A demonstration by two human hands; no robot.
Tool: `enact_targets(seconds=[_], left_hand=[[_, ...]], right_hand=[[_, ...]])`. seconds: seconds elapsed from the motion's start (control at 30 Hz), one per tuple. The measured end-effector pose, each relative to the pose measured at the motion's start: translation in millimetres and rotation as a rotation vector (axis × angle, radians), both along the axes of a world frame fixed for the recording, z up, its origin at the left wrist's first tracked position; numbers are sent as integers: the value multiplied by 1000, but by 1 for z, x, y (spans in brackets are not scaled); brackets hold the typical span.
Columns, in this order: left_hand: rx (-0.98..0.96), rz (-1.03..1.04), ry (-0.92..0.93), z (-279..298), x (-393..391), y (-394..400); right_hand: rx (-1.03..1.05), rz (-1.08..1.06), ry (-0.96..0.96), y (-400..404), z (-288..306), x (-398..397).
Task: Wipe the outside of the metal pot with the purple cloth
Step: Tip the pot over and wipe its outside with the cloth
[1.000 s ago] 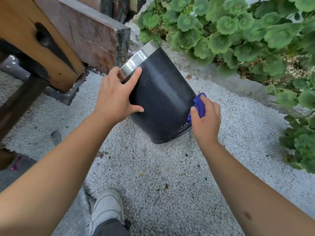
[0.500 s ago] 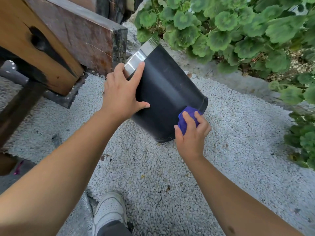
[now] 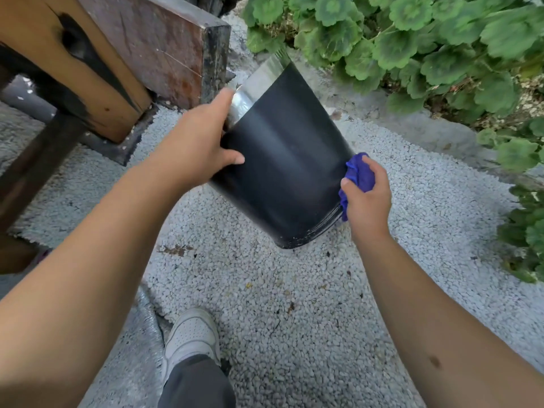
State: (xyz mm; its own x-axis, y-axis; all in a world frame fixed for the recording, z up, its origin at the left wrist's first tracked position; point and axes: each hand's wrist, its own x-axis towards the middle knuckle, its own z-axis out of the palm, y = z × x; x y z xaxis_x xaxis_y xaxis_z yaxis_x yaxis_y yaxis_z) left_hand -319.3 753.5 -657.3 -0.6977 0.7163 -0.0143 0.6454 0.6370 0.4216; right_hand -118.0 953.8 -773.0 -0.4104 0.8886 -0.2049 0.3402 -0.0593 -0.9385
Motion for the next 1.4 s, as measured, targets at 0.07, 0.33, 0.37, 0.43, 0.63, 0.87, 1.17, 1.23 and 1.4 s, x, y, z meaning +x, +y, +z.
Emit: enact_targets(seconds=[0.07, 0.33, 0.37, 0.43, 0.63, 0.87, 1.17, 1.23, 1.4], left_hand=[[-38, -15, 42, 6, 5, 5], [-128, -83, 66, -12, 18, -38], [-158, -43, 82, -17, 24, -47], [-193, -4, 116, -27, 38, -55], [-215, 51, 130, -34, 35, -53], [-232, 42, 154, -34, 38, -50], [-219, -7, 287, -27, 67, -34], [-221, -10, 307, -23, 71, -28], [-5, -66, 74, -27, 62, -32]], right_hand=[[-12, 19, -18, 1, -2, -1], [-47, 121, -44, 1, -20, -1], [-49, 131, -34, 2, -19, -3], [-31, 162, -38, 1, -18, -5], [126, 169, -93, -40, -16, 5], [280, 242, -115, -106, -35, 31], [367, 316, -162, -144, -56, 58], [320, 297, -136, -139, -56, 59], [281, 278, -136, -123, -56, 63]])
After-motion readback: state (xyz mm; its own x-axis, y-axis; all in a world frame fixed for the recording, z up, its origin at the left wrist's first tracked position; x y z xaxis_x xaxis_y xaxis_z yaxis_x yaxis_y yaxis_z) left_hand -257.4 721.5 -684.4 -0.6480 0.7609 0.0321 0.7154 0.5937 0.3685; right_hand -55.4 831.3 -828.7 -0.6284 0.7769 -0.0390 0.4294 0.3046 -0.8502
